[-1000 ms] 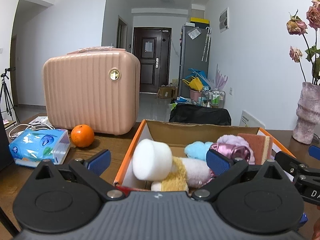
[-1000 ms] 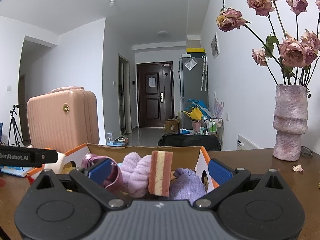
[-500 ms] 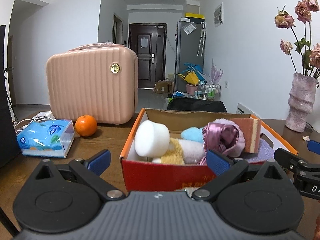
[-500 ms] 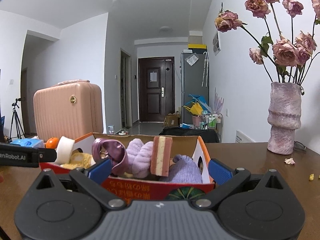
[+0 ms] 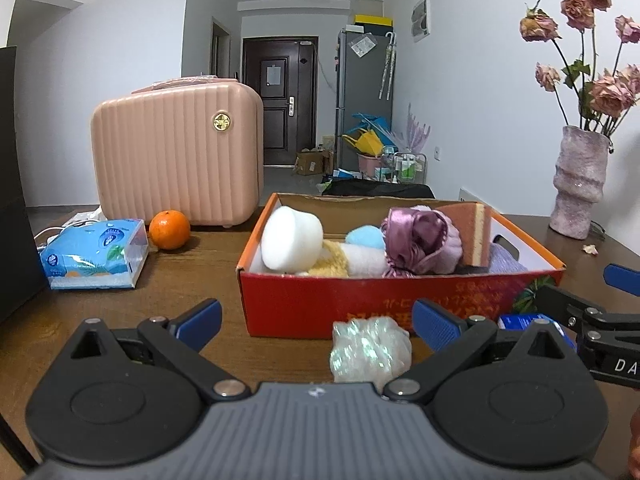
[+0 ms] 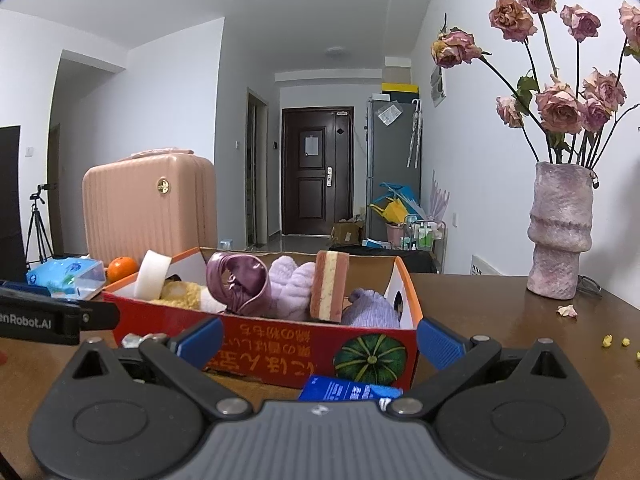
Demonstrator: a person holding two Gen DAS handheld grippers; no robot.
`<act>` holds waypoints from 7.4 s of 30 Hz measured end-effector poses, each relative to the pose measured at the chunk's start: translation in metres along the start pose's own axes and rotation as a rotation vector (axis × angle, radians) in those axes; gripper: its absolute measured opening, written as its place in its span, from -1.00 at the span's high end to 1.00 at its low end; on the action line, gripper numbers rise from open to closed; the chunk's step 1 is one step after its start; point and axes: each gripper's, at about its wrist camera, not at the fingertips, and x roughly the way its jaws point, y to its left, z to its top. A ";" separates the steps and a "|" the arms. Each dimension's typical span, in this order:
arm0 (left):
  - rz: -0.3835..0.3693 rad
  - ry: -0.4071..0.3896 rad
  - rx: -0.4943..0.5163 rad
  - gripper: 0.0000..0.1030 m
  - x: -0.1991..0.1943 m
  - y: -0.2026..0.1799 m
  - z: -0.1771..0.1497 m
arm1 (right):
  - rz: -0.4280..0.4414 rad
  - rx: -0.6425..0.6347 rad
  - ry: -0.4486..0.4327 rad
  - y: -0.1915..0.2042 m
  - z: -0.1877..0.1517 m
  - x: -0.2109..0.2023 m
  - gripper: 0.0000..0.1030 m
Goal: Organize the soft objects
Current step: 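Withdraw both open tools from the box toward the mesh puff and tissue pack, then grasp the clear mesh bath puff with the left tool, then grasp the blue tissue pack with the right tool while the left holds the puff, then lift the mesh puff and blue tissue pack and carry both over the box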
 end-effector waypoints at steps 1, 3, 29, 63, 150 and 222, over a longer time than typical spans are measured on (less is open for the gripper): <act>-0.003 0.002 0.001 -1.00 -0.002 0.000 -0.001 | 0.000 -0.001 0.002 0.000 0.000 -0.002 -1.00; -0.007 0.007 0.005 -1.00 -0.006 -0.001 -0.004 | 0.001 -0.001 0.003 0.001 -0.001 -0.006 -1.00; -0.019 0.054 0.001 -1.00 -0.032 0.000 -0.024 | -0.023 0.007 0.069 -0.001 -0.010 -0.027 -1.00; -0.042 0.203 0.002 -1.00 0.027 -0.015 -0.021 | -0.109 0.119 0.185 -0.025 -0.012 -0.004 -1.00; -0.101 0.063 -0.015 0.03 -0.029 0.018 -0.016 | -0.140 0.084 0.403 -0.001 -0.014 0.092 -0.89; -0.092 -0.012 -0.033 0.03 -0.021 0.009 0.006 | 0.015 0.022 0.030 0.027 0.029 0.003 -0.41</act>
